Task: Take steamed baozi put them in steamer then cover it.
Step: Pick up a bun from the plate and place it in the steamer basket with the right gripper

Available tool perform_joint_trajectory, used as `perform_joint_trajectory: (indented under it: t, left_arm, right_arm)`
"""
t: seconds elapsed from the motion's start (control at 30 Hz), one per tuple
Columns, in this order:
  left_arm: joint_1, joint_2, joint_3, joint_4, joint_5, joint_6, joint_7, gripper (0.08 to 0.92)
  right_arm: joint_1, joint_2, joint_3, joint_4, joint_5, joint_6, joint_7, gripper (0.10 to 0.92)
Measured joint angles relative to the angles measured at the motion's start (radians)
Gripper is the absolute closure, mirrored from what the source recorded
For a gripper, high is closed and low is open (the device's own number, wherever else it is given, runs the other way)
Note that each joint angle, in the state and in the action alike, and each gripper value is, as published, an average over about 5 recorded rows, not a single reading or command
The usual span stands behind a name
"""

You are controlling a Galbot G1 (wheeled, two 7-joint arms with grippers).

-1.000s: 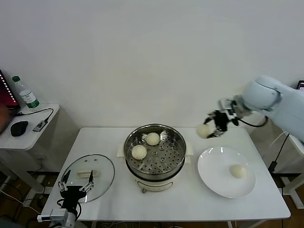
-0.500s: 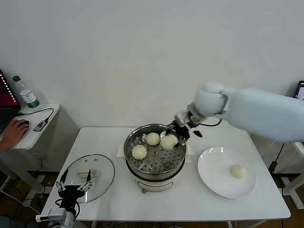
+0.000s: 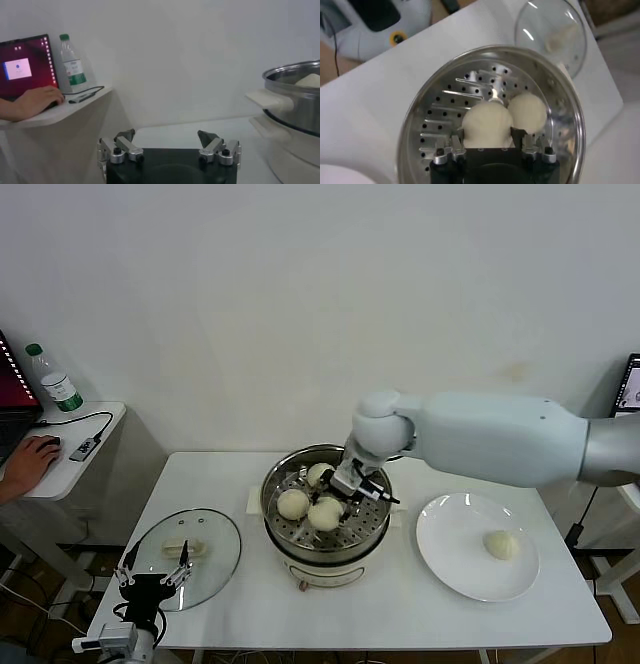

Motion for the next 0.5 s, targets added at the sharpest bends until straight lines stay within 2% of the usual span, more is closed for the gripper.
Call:
perform_joint_trajectory:
  t: [0.5]
  left_arm:
    - [0.0, 0.002, -0.001, 0.011, 0.003, -0.006, -0.002, 0.177]
  right_arm:
    - [-0.01, 0.03, -0.038, -0.004, -0.09, 0.147, 0.004, 0.397]
